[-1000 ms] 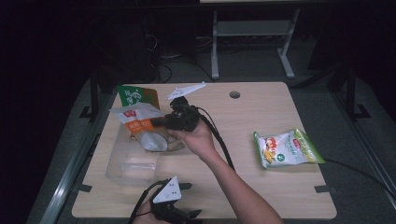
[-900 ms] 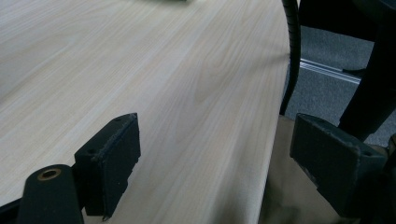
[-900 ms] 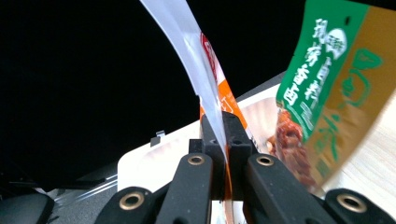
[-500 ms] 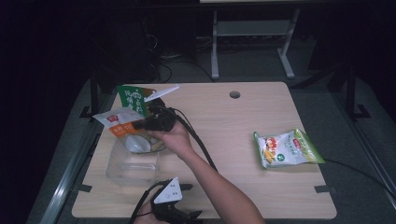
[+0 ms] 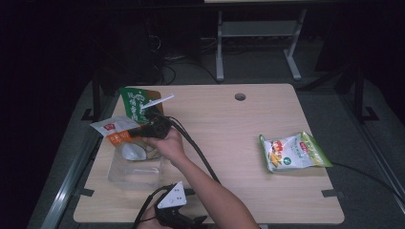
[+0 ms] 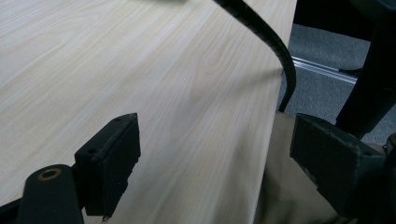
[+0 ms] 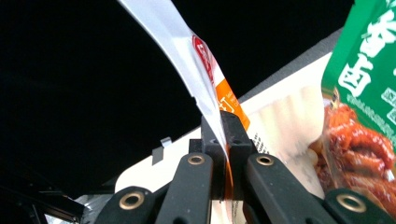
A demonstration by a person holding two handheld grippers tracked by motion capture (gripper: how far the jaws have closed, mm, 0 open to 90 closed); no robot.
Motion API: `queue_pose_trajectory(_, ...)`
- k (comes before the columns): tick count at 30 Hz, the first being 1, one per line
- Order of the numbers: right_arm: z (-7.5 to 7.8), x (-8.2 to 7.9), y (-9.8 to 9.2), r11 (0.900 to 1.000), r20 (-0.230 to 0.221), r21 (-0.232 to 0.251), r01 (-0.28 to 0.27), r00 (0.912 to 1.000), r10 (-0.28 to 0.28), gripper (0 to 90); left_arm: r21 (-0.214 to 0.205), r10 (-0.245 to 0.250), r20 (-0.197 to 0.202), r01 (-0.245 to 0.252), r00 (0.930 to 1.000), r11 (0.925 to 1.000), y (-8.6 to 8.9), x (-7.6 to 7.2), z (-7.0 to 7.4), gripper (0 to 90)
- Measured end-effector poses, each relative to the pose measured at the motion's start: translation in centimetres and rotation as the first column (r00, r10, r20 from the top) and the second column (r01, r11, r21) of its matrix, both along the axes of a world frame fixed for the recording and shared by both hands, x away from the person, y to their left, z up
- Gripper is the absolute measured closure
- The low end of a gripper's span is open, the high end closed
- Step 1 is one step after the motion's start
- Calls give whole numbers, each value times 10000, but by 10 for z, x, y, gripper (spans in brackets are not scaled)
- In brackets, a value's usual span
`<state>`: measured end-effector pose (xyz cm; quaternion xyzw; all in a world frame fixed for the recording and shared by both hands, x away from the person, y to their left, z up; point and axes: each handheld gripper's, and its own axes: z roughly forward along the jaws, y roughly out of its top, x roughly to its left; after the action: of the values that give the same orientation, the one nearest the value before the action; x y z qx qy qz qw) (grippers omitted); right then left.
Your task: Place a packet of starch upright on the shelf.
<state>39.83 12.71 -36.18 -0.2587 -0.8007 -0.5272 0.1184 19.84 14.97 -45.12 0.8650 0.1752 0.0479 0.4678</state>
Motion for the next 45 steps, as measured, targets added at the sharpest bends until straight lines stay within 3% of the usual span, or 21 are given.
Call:
queue_pose_trajectory(8, -6, -1, 0, 9993, 350, -363, 6, 9994, 6, 862, 145, -35, 97, 33, 9999, 9999, 1, 0, 1, 159)
queue_pose_trajectory(13, 0, -8, -8, 9915, 1002, -1301, -72, 9948, 203, 842, 174, -78, 124, 76, 9999, 9998, 0, 0, 0, 159)
queue_pose_trajectory(25, -10, -7, -25, 9887, 1185, -1443, -416, 9912, 590, 890, 224, -79, 119, 77, 9999, 9997, -2, -1, 0, 159)
queue_pose_trajectory(33, -14, -4, -29, 9888, 1141, -1461, -306, 9923, 475, 887, 232, -95, 126, 92, 9999, 9997, -2, -1, 0, 159)
queue_pose_trajectory(38, -12, -5, -32, 9879, 1181, -1510, -341, 9916, 523, 828, 225, -68, 103, 65, 9999, 9997, -2, -1, -1, 159)
queue_pose_trajectory(45, -7, -6, -49, 9909, 1137, -1273, -447, 9917, 594, 707, 286, -97, 123, 94, 9999, 9995, -2, 0, -1, 159)
